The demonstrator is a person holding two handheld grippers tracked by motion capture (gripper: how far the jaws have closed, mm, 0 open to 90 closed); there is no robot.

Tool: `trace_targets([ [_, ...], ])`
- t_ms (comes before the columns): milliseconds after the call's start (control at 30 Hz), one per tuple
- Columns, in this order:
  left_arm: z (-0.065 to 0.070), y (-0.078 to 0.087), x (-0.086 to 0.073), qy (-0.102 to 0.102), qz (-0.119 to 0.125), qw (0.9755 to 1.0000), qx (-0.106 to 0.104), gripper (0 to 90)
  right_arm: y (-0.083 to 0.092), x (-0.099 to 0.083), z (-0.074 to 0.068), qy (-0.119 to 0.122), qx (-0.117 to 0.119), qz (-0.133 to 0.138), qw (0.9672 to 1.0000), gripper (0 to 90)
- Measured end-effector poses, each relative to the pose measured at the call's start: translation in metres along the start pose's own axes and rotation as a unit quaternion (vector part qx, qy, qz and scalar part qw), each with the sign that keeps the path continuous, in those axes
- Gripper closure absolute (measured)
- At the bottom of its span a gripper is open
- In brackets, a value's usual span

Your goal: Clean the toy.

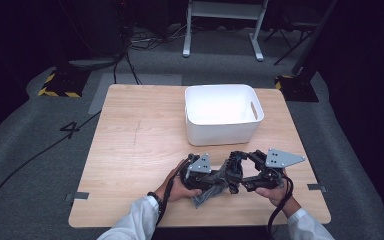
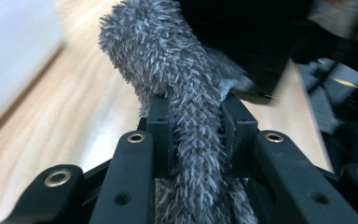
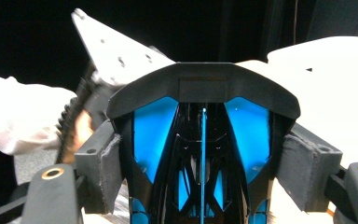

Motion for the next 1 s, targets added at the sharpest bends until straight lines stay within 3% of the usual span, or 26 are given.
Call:
trace_targets([
  [100, 0.000, 0.010, -0.001, -0.007, -0.009, 0.9999, 0.004, 68.6, 0.002, -0.004, 0.005, 0.003, -0.014, -0.016, 0.9998, 25.5],
  [267, -0.011, 0.030, -0.013, -0.007, -0.042, 0.9985, 0.034, 65.2, 0.006, -0.011, 0.013, -0.001, -0.025, -0.040, 0.9989, 25.5],
  [467, -0.025, 0.047, -0.021, -0.001, -0.061, 0.9955, 0.073, 61.4, 0.013, -0.017, 0.023, -0.010, -0.033, -0.078, 0.9963, 25.5],
  [600, -0.032, 0.050, -0.028, 0.004, -0.088, 0.9921, 0.090, 61.1, 0.015, -0.022, 0.028, -0.017, -0.042, -0.118, 0.9919, 25.5],
  [767, -0.036, 0.056, -0.033, 0.032, -0.091, 0.9905, 0.097, 59.5, 0.015, -0.034, 0.032, -0.012, -0.046, -0.176, 0.9833, 25.5],
  [867, -0.037, 0.058, -0.037, 0.049, -0.095, 0.9897, 0.096, 48.0, 0.016, -0.040, 0.034, -0.016, -0.042, -0.208, 0.9770, 25.5],
  [900, -0.037, 0.059, -0.039, 0.054, -0.097, 0.9894, 0.094, 48.0, 0.016, -0.040, 0.034, -0.016, -0.042, -0.208, 0.9770, 25.5],
  [1000, -0.034, 0.061, -0.043, 0.057, -0.114, 0.9880, 0.088, 40.4, 0.016, -0.043, 0.034, -0.019, -0.036, -0.229, 0.9726, 25.5],
])
Point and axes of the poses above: each handheld gripper's, and its own axes: y roughly backward along the jaws, x roughly out of its top, z roughly to its right, the point moved 6 cm from there along -y, roughly forward along the jaws, and after that the axes turned 9 degrees about z, right-handed, at the moved point
